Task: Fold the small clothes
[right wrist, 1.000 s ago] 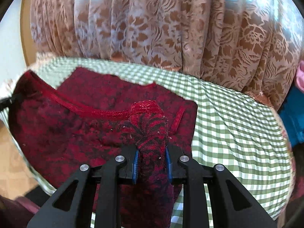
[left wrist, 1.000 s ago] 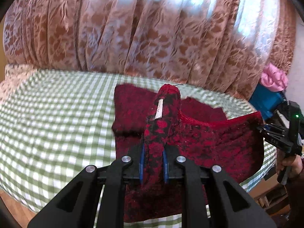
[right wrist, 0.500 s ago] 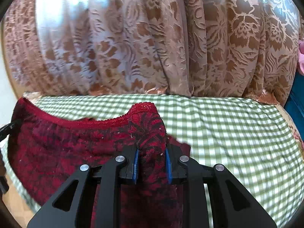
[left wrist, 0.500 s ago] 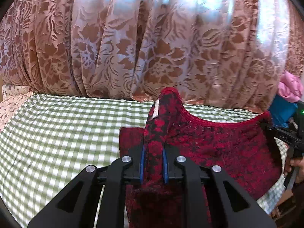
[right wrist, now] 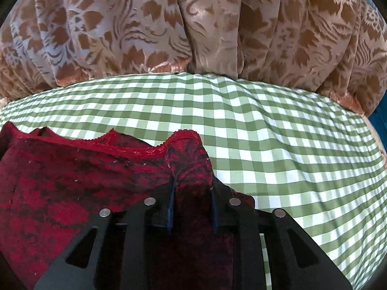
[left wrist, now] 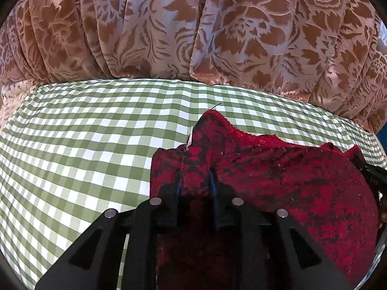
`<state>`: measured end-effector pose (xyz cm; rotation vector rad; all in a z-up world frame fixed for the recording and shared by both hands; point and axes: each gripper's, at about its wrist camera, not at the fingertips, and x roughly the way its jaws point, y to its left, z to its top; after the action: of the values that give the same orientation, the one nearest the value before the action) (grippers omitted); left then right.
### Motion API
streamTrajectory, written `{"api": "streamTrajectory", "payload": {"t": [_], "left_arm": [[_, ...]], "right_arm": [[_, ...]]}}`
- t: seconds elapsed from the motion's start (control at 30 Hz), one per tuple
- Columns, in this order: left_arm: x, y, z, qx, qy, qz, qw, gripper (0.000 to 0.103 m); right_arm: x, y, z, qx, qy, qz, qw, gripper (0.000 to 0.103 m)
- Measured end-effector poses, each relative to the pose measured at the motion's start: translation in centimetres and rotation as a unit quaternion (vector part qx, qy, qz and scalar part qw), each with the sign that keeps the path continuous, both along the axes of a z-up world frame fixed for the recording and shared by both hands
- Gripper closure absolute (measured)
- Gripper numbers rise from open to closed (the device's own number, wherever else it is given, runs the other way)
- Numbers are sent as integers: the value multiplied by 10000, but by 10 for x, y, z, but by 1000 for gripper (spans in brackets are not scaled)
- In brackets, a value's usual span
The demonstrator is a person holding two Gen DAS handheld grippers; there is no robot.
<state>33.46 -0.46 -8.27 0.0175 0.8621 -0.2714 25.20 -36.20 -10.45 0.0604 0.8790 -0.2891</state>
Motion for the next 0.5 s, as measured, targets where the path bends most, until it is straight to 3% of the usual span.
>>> {"api": "streamTrajectory", "payload": {"t": [0.03,0.1,0.13,0.17,0.3,0.37,0.47,0.5], "left_arm": [[-1,0,2,5,11,-5,10000,75],[-9,7,12,-49,-33,95,9999,56],[-11,12,15,-68,-64,158,9998,46],[-17,18,18,-145,-81,184,9997,45],[-53,47,23,-410,-71,89,9991,38],[-74,59,20,-466,-37,14,9989,36],[-104,80,12,-924,156,-91,9956,33],[-116,91,7,-1258,319,-59,9915,31]], "right_arm": [[1,-2,0,58,14,8,10000,76],[-3,-6,5,246,-55,60,9997,63],[-9,-10,10,325,-140,8,9994,49],[-14,-14,14,399,-219,-35,9990,39],[-56,-32,31,1006,-525,-48,9935,36],[-86,-38,29,1262,-518,9,9906,28],[-125,-45,20,1682,-497,109,9844,28],[-142,-46,14,1929,-467,156,9800,28]]}}
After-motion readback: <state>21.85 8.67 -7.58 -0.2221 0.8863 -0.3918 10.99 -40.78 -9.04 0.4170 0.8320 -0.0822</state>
